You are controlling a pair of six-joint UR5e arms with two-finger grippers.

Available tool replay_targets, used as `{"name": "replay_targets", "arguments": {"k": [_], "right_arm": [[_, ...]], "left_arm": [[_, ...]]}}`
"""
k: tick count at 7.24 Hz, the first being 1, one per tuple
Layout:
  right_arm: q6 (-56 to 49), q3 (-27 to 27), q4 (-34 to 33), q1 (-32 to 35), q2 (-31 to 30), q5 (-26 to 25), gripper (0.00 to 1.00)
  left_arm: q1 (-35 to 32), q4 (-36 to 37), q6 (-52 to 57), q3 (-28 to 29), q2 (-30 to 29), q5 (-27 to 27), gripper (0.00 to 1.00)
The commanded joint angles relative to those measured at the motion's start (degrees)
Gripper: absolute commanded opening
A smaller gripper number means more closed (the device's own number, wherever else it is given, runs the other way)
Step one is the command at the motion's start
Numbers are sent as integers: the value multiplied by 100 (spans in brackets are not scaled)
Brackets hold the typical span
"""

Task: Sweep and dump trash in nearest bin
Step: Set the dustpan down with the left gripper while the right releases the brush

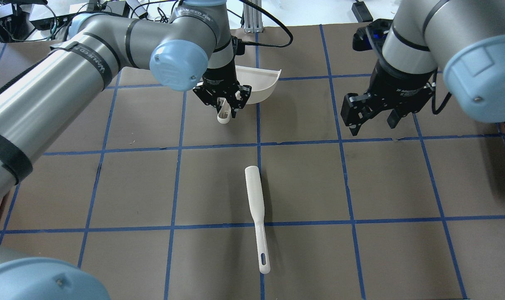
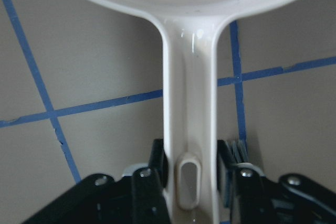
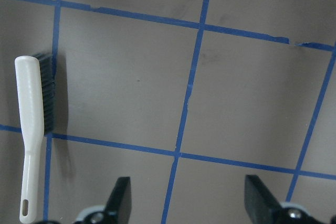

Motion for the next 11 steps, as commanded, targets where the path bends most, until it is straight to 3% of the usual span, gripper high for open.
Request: {"name": "replay_targets", "arguments": {"k": [1,4,5,6,7,8,9,10,11], "right_arm": [[-30,-257,-55,-209,35,45,79],[-39,-258,-214,-209,106,72,79],[-47,-258,-344,-200,62,72,87],[-65,-249,-528,-200,53,81,100],[-117,-258,-548,-217,44,63,100],[-118,-223,-548,-200,44,63,100],[-74,-162,-522,-183,122,54,100],[-126,-153,-539,-183,123,-24,100],[-127,-144,-548,-174,132,-7,100]], "left_arm": [[-197,336,-57,-17,-282,-91,0],[-338,460,-355,-43,-468,-224,0],[-364,460,-365,-61,-459,-224,0],[-382,460,-374,-105,-459,-233,0],[-382,460,-557,-166,-451,-616,0],[-382,469,-863,-236,-424,-828,52],[-391,469,-1005,-315,-398,-822,81],[-391,469,-1015,-368,-372,-813,87],[-391,469,-1024,-360,-319,-830,100]]}}
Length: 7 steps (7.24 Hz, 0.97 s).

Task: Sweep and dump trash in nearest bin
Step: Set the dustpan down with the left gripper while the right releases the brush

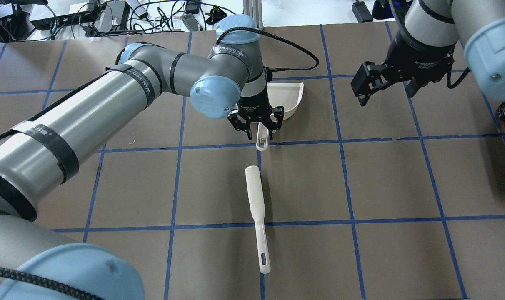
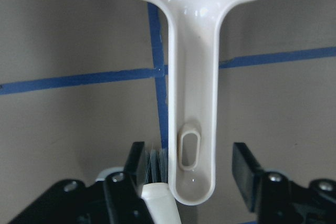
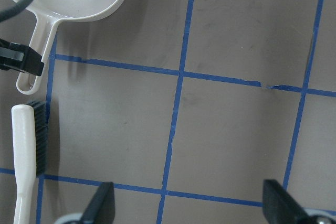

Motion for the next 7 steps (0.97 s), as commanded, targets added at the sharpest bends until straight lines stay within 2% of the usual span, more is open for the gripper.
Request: {"name": "replay_targets", "arguments": {"k": [1,3,4,6,7], "right_arm": [[-13,18,-10,9,16,-22,100],[-13,9,-10,9,7,-23,100],[-21,9,-10,1,16,-31,100],[-13,0,-2,1,16,-22,100],[-13,9,-2,1,16,-31,100]], "left_arm": [[16,-104,-14,12,192,-5,100],[129,-9,135,65,473,47,100],[426,-104,249,230,700,239,100],[1146,-786,1186,416,1297,337,100],[1367,-1008,1503,486,1605,590,100]]}}
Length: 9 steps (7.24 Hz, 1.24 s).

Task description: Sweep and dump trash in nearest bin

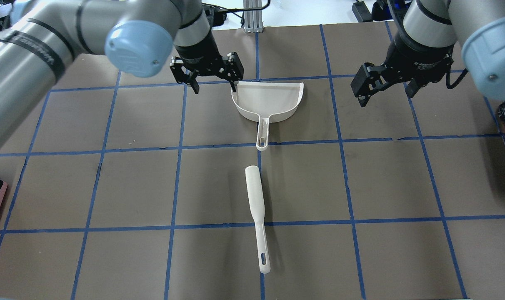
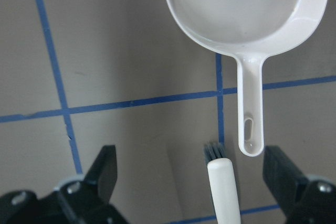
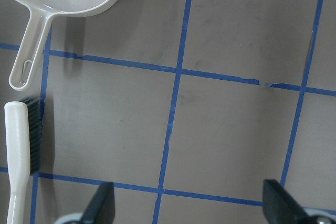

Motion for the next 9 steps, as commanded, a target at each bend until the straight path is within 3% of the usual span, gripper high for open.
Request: {"name": "replay_targets", "arguments": {"k": [1,3,6,9], "right_arm": [[1,6,3,-3,3,-6,100],[18,6,3,-3,3,46,100],[18,6,3,-3,3,55,100],[18,14,3,-3,-6,29,100]], "left_arm": [[446,-467,962,115,665,506,100],[980,-1056,1195,-34,1202,780,100],[1124,-1067,1195,-745,1835,746,100],[1133,-1040,1213,-817,1899,764,100]]}}
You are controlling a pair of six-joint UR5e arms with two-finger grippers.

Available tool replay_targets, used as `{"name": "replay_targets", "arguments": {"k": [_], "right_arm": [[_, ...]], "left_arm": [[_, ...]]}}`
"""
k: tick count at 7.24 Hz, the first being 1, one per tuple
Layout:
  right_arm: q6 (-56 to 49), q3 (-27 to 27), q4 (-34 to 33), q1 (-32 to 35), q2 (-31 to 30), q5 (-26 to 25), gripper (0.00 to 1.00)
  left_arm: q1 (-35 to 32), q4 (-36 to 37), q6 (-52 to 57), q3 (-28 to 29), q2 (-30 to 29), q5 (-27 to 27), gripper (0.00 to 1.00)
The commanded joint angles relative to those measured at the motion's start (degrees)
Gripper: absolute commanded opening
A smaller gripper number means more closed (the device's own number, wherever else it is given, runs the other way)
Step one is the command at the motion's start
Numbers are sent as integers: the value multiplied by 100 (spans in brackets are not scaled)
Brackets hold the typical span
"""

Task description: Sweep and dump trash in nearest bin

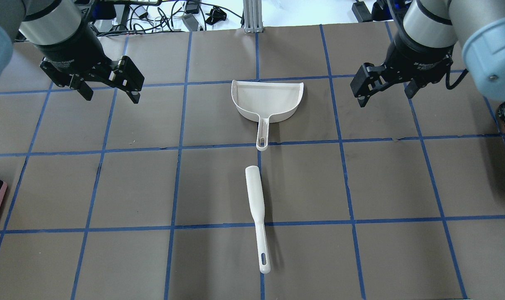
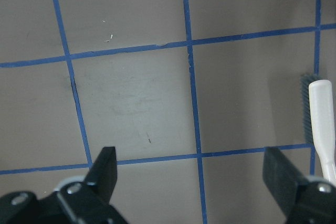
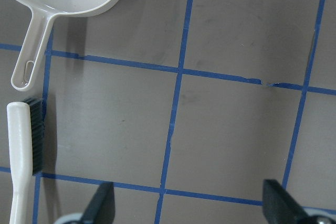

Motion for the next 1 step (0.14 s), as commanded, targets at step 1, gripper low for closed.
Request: {"name": "replay_targets", "arguments": {"k": [1], "right_arm": [[-9,7,9,0,-1,-8,100]], "left_arm": [[1,5,8,-26,18,-6,100]]}}
